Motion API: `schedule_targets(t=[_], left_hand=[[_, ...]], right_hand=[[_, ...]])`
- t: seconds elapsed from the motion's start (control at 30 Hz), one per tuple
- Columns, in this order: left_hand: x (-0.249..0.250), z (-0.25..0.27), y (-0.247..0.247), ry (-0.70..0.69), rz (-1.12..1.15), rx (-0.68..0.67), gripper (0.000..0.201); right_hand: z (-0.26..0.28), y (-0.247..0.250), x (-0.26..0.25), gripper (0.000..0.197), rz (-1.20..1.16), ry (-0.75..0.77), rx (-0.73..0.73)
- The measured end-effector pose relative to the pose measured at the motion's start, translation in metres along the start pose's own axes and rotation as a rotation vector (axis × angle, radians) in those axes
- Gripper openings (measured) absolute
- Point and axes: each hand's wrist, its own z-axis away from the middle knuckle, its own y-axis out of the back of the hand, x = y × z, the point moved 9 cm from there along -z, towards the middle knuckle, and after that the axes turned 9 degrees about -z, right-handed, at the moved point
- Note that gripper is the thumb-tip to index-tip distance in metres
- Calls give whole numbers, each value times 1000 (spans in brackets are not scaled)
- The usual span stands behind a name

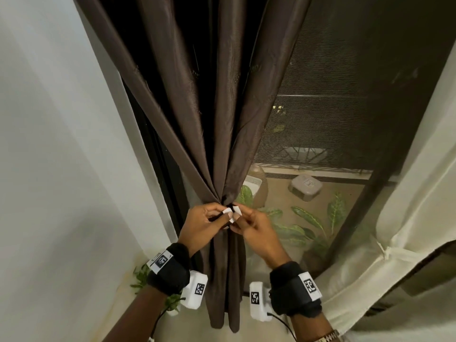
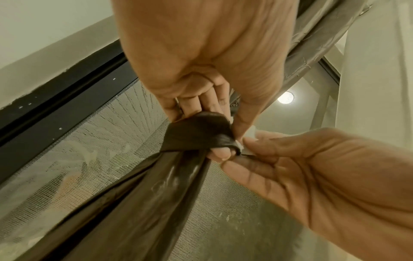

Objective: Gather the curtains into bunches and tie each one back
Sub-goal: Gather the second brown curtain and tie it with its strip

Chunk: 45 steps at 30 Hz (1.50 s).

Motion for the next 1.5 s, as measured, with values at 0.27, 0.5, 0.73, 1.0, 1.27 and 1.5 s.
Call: schedule_targets(t=[0.27,0.5,0.73,1.0,1.27,1.5], left_hand=[[16,-3,-10,36,42,-193,27],[10,-4,-2,116,-85,-268,36],[43,12,73,11,-360,335,56],[149,-16,174,-112,-172,779,56],[148,-34,285,-124,-151,1113,34],[152,-33,268,-237,-243,846,35]], right_hand=[[15,-16,-7,68,657,180,40],[22,-49,29,101,583,4,-228],[7,20,-80,51,598,156,350],[-8,5,-252,46,144,621,428],[-36,80,-307,31,21,749,721],[-42,74,-275,35,131,535,539]])
